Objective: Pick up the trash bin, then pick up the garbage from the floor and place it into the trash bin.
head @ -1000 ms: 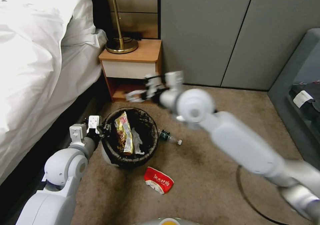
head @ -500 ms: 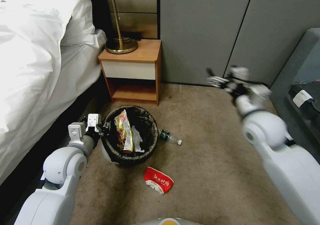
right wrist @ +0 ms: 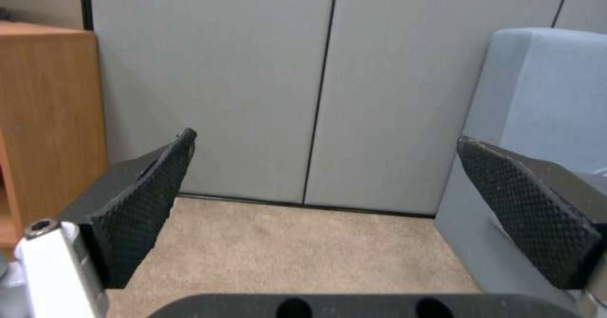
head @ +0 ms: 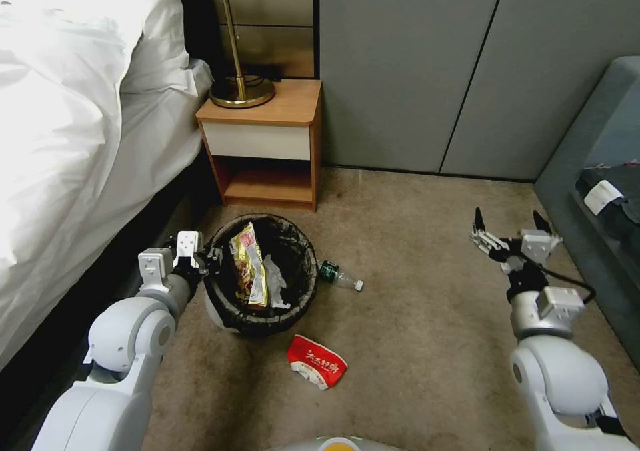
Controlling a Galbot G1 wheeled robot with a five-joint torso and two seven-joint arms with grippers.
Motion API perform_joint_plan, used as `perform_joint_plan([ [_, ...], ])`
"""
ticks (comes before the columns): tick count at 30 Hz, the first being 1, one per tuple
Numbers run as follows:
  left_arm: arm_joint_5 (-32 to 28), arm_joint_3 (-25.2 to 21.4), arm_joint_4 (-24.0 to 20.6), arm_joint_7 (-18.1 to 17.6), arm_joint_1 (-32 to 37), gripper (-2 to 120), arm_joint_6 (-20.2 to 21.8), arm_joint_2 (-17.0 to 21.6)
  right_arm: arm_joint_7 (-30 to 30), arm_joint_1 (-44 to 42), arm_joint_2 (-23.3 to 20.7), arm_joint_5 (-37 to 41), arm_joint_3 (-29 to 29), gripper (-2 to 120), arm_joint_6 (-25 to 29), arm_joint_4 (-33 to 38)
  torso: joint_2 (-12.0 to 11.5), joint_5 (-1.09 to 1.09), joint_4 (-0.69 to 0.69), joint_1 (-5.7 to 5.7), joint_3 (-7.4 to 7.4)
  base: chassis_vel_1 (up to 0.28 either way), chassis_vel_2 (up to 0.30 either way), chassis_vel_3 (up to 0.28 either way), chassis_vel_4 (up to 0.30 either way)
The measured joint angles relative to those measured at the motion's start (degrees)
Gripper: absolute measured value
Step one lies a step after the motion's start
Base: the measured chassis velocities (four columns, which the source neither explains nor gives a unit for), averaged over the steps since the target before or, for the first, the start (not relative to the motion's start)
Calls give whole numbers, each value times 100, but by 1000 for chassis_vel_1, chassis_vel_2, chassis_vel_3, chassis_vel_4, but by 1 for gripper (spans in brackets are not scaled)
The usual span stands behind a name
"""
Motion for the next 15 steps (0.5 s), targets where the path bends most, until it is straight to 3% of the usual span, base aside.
perform_joint_plan([
  [6, -4, -28, -11, 8, 30, 5, 0, 15, -2, 55, -222, 44, -210, 100, -92, -209, 0, -1, -1, 0, 0, 0, 0, 0, 0],
  [10, -15, -55, -11, 8, 26, 5, 0, 63, 9, 186, -586, 244, -538, 100, -483, -365, 0, 0, 0, 0, 0, 0, 0, 0, 0],
  [13, -38, -59, -14, 10, -2, 5, 0, 100, 17, 643, -1497, 822, -1324, 100, -1214, -712, 0, -3, 0, 0, 1, 0, 0, 0, 0],
  [14, -38, -59, -14, 10, -2, 5, 0, 100, 17, 643, -1497, 822, -1324, 100, -1214, -712, 0, -3, 0, 0, 1, 0, 0, 0, 0],
  [15, -45, -59, -20, 9, -4, 5, 0, 107, 5, 930, -1785, 1134, -1704, 100, -1514, -873, 0, 0, -2, 0, 0, 0, 0, 0, 0],
])
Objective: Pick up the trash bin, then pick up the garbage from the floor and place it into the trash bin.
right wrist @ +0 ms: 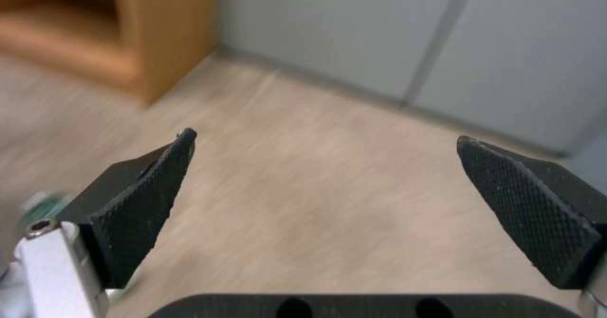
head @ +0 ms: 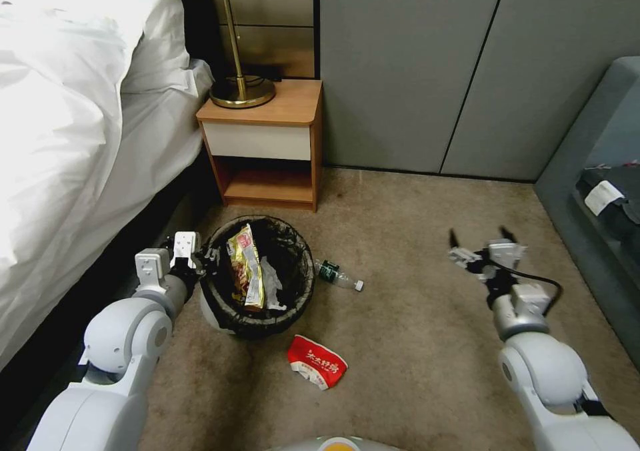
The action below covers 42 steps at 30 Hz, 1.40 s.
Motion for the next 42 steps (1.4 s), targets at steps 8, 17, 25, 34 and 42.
perform_joint_plan([
  [8, 2, -17, -21, -8, 26, 5, 0, 33, -83, 1637, -556, 1491, -1916, 100, -1151, -767, 0, 0, 5, 0, 1, 0, 0, 0, 0],
  [17, 21, 9, 12, -18, -18, 5, 0, 23, -85, 2340, -520, 2300, -3160, 100, -1557, -1646, 0, -1, 0, 0, 1, 0, 0, 0, 0],
  [25, 117, 111, 86, -21, -30, 5, 0, -65, 140, 2667, -269, 2678, -4021, 100, -1699, -1847, -1, -1, 1, 0, 0, 0, 0, 0, 0],
  [34, 131, 83, 87, -15, 18, 5, 0, -67, 182, 2930, -16, 2560, -4515, 100, -1697, -2274, 0, -1, 2, 0, 0, 0, 0, 0, 0],
  [42, 148, 94, 162, 1, -42, 5, 0, -87, 280, 3030, 169, 2611, -4875, 100, -1754, -2279, 0, -2, 1, 0, 0, 0, 0, 0, 0],
])
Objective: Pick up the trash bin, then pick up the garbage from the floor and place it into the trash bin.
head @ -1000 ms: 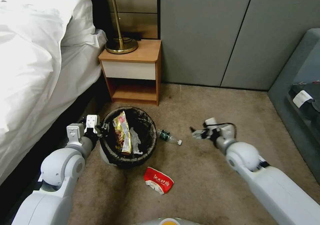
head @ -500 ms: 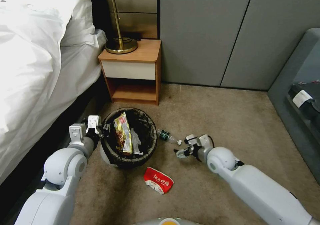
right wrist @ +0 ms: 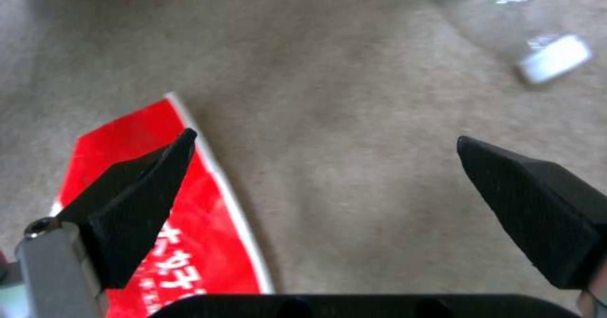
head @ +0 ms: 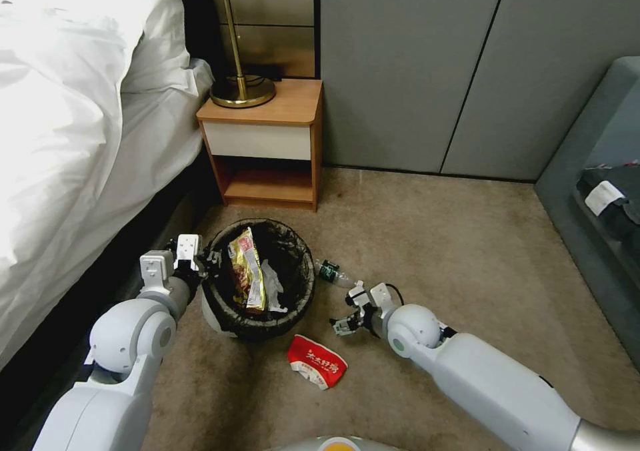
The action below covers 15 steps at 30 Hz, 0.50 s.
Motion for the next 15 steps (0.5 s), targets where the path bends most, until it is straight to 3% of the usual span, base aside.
perform_joint_plan([
  [15, 46, -6, 76, 39, -20, 5, 0, -31, 237, 513, 739, 254, -916, 100, -129, -173, 0, 0, 1, 0, 0, 0, 0, 0, 0],
])
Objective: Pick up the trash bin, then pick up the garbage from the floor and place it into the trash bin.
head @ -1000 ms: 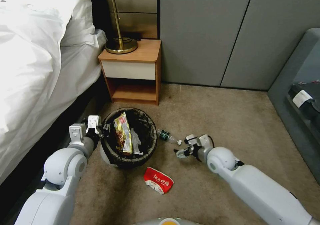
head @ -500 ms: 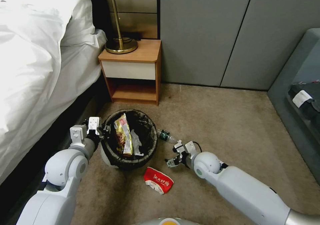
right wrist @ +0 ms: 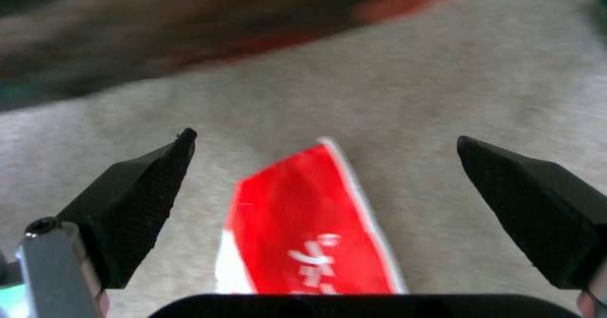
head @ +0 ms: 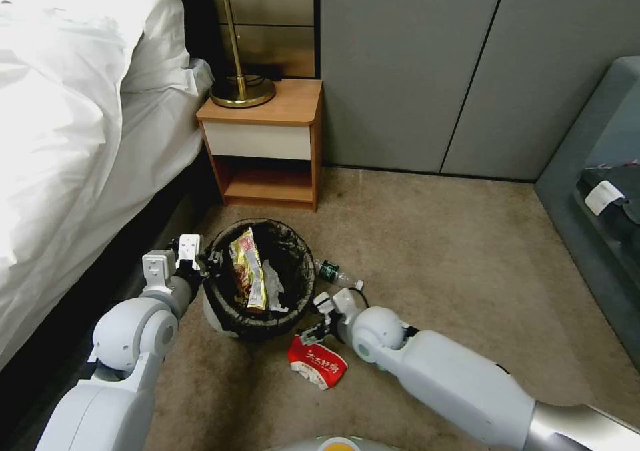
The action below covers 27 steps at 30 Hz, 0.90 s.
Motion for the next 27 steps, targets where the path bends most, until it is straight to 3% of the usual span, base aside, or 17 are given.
perform_joint_plan([
  [12, 5, -7, 75, 22, -53, 5, 0, 0, 52, -147, 92, -12, -263, 100, -23, -48, 0, 0, -1, 0, 0, 0, 0, 0, 0],
  [27, 25, 29, 99, 26, -69, 5, 0, -23, 48, -623, -44, -128, -147, 100, -4, -74, 0, 1, -1, 0, 0, 0, 0, 0, 0],
])
